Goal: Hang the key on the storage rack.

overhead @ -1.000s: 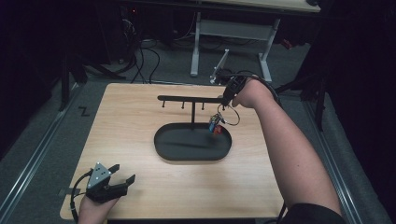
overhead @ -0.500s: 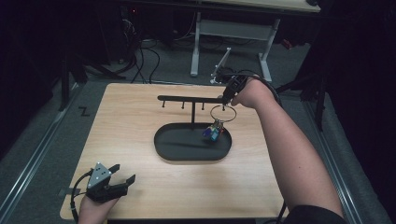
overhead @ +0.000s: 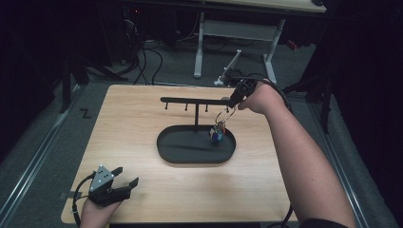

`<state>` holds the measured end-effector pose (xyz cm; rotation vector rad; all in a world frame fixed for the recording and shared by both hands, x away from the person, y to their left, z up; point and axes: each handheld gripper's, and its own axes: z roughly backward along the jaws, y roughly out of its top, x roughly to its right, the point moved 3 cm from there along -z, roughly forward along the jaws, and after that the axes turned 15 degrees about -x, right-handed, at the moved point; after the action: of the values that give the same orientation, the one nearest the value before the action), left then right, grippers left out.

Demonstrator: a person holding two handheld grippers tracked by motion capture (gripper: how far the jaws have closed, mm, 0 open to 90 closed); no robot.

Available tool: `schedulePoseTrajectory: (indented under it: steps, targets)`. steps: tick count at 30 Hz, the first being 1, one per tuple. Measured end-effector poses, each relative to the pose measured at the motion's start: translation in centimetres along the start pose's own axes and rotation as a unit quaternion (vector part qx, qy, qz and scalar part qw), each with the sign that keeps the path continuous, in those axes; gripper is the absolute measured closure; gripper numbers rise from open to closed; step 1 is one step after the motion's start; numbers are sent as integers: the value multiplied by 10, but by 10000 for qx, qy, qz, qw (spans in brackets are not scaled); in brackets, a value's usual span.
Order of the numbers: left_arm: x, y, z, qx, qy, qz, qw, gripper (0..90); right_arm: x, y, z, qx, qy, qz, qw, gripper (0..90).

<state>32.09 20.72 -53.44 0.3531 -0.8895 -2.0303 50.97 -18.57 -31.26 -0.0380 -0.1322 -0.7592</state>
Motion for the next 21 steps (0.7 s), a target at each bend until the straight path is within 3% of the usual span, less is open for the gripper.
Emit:
schedulePoseTrajectory:
  steps: [3,10,21]
  targets:
    - [1,0,0,-6,2,-31,10000,246,0,-7,-1,87,-16,-115,9999,740]
    - [2,1,-2,-48,-45,-60,10000,246,0,-20,-7,111,73,-329,9994,756]
    - [6,5,-8,-84,-95,-131,9998,246,3,-49,-28,171,83,-474,9987,685]
